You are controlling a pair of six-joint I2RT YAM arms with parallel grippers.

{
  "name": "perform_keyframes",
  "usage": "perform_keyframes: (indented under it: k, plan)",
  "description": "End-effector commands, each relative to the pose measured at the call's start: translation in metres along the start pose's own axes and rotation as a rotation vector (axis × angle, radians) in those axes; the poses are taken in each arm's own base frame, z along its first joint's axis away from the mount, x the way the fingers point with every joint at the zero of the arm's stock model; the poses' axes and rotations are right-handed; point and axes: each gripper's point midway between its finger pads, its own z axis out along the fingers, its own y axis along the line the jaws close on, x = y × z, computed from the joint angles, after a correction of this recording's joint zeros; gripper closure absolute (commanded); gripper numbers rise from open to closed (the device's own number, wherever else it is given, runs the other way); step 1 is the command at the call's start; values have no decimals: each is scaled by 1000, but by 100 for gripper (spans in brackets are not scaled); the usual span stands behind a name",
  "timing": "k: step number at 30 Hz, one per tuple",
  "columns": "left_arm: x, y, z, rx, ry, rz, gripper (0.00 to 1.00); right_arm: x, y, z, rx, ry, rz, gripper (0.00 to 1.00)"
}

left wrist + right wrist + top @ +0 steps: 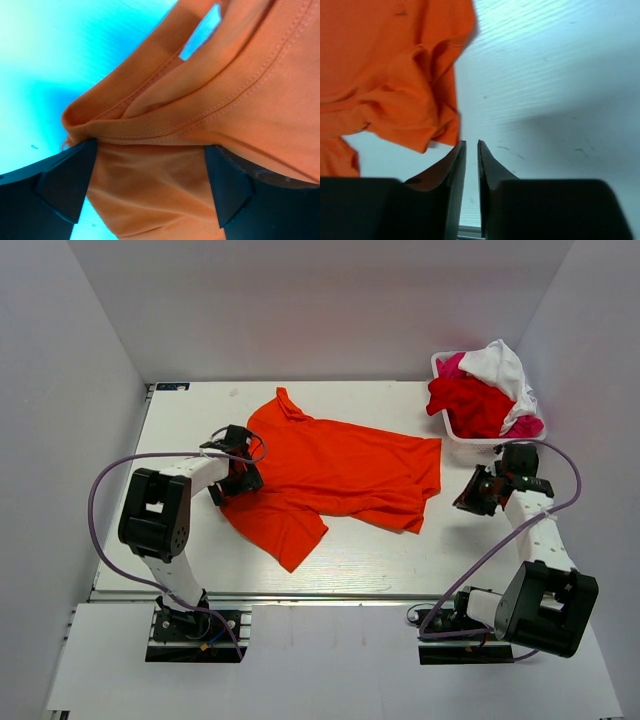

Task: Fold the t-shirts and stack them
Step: Flatten out the tshirt

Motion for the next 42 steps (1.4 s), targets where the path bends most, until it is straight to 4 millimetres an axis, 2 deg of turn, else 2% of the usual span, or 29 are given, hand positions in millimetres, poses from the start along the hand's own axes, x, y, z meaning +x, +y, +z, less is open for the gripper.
perform_keyframes:
  k: [1, 3, 5, 7, 10, 12, 15, 19, 21, 22, 23, 27, 28, 30, 32, 34, 36, 37, 38, 42]
  plan:
    - [36, 67, 19, -271, 102, 116, 0, -6, 36, -6, -208, -30, -74, 71]
    - [14, 51, 1, -196, 26, 112, 0, -3, 42, -5, -253, -22, -93, 71]
    - [-10, 29, -15, -92, -37, 98, 0, 4, 41, 2, -261, -10, -109, 64]
    - [-37, 13, -44, 7, -129, 97, 0, 13, 42, 8, -266, 24, -112, 64]
    - [-56, -9, -77, 159, -201, 110, 0, 28, 33, 24, -210, 68, -127, 66]
    - [-53, -19, -87, 244, -205, 119, 0, 34, 24, 32, -153, 90, -149, 66]
    - [-45, -26, -92, 315, -194, 137, 0, 39, 31, 40, -116, 112, -219, 66]
    - [-18, -41, -92, 383, -129, 208, 0, 51, 26, 51, -22, 144, -277, 66]
    - [0, -51, -91, 446, -86, 259, 0, 51, 30, 57, -22, 143, -295, 65]
    - [13, -62, -93, 493, -58, 299, 0, 55, 33, 60, -21, 156, -314, 64]
    - [18, -66, -95, 510, -52, 325, 0, 55, 33, 64, -15, 157, -320, 64]
    - [59, -68, -92, 497, 27, 437, 0, 54, 35, 75, 14, 170, -351, 64]
    - [75, -73, -94, 519, 56, 473, 0, 52, 45, 76, -17, 167, -361, 64]
    - [91, -77, -100, 556, 75, 533, 0, 56, 54, 77, -48, 177, -385, 64]
    - [113, -73, -101, 549, 115, 582, 0, 55, 60, 77, -65, 166, -394, 64]
    - [124, -72, -102, 551, 127, 608, 0, 56, 67, 77, -87, 155, -403, 64]
    - [142, -74, -105, 583, 156, 659, 0, 57, 72, 77, -107, 147, -411, 66]
    - [146, -77, -104, 587, 157, 672, 0, 55, 73, 79, -103, 140, -406, 73]
    - [152, -76, -104, 585, 167, 686, 0, 53, 75, 78, -99, 136, -406, 73]
    - [180, -78, -97, 578, 226, 736, 0, 52, 70, 81, -62, 139, -409, 83]
